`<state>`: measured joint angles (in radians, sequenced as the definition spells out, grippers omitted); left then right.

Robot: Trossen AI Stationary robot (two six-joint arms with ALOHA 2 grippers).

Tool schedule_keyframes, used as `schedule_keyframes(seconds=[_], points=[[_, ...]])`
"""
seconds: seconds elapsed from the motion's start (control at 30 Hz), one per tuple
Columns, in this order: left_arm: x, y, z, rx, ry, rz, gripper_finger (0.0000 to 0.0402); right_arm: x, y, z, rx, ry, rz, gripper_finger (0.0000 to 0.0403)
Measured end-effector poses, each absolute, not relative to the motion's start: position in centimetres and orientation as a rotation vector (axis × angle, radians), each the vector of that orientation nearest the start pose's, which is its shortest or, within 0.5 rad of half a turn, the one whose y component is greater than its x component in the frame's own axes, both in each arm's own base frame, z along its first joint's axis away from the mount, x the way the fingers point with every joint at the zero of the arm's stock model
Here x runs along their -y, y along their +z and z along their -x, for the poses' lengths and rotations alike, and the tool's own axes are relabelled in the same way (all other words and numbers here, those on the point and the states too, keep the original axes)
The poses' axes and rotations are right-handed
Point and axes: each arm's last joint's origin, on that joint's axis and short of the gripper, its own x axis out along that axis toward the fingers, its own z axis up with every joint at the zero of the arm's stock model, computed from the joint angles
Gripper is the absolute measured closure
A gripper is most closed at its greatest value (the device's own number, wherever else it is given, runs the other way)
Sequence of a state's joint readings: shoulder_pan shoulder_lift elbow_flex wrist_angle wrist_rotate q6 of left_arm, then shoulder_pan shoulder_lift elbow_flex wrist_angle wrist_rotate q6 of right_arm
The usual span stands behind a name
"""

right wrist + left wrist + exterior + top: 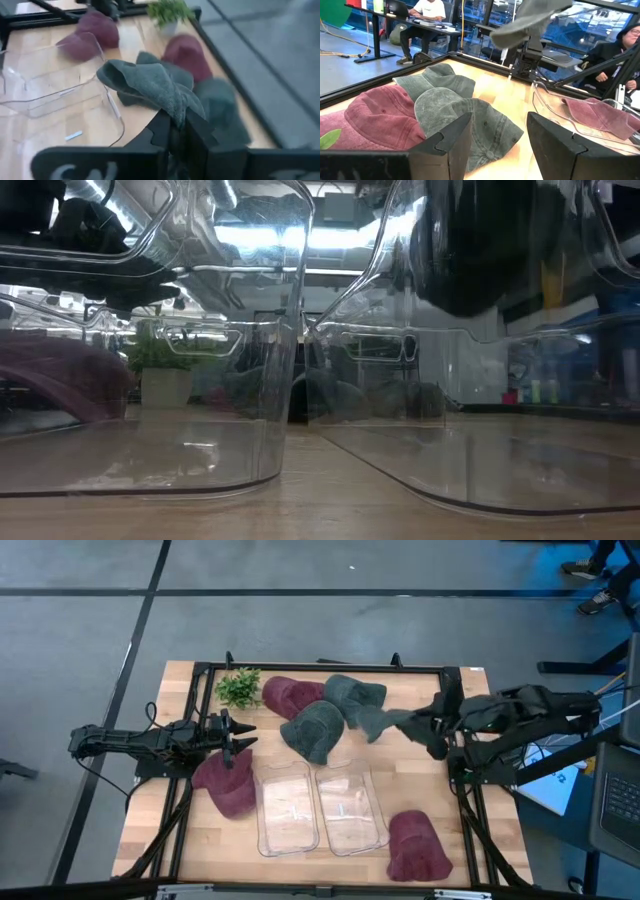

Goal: Pick & Place hat
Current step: Put the bottom right black cap into the right transparent bin

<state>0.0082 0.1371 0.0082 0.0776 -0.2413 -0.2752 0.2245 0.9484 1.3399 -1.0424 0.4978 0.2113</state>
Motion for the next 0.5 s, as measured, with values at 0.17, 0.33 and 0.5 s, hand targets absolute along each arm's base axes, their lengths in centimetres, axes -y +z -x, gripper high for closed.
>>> schedule_keyframes(seconds=[0.17, 0.33, 0.5], points=[[-0.8, 16.3, -10.5, -0.017, 0.255, 0.268, 0.0217, -2.0, 43.3, -15.0, -0.566, -0.254, 0.238, 0.0369], [-0.8, 16.3, -10.5, -0.016, 0.255, 0.268, 0.0217, -2.3, 44.5, -15.8, -0.564, -0.164, 0.426, 0.0367], [-0.8, 16.3, -10.5, -0.017, 0.255, 0.268, 0.0217, -2.8, 45.0, -16.9, -0.506, -0.023, 0.572, 0.0369]])
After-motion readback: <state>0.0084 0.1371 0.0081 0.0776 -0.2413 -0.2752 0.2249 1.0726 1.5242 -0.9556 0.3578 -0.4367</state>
